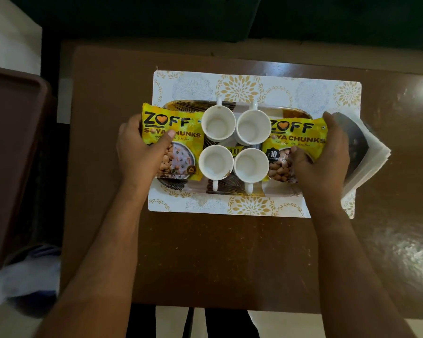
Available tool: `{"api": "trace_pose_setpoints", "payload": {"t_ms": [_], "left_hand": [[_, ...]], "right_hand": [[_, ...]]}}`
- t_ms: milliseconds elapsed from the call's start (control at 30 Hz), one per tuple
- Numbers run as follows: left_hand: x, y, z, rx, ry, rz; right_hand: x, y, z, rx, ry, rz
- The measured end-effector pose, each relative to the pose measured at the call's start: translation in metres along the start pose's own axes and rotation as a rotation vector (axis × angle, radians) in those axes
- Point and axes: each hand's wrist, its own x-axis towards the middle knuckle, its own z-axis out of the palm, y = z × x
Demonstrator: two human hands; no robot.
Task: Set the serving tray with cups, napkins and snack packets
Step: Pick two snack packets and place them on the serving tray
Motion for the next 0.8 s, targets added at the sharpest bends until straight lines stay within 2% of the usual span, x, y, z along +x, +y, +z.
{"api": "trace_pose_setpoints", "payload": {"t_ms": [300,433,567,800], "left_hand": [[-0.01,0.003,0.002,0.149,0.058,0.071],[-0.026,0.008,0.007,0.344,0.111,0.276],[-0.037,0.002,0.019,0.488,0.014,0.436],[-0.034,-0.011,0.024,0.635,-0.033,0.468]], "right_hand": [[-0.01,0.004,0.015,-0.21,-0.018,-0.152],[-0.021,0.0,0.019,-0.337,-0.037,-0.249],[-0.027,0.004,0.025,-0.371,-0.051,-0.204],[-0.031,0.004,0.028,-0.445,-0.062,-0.154]]}}
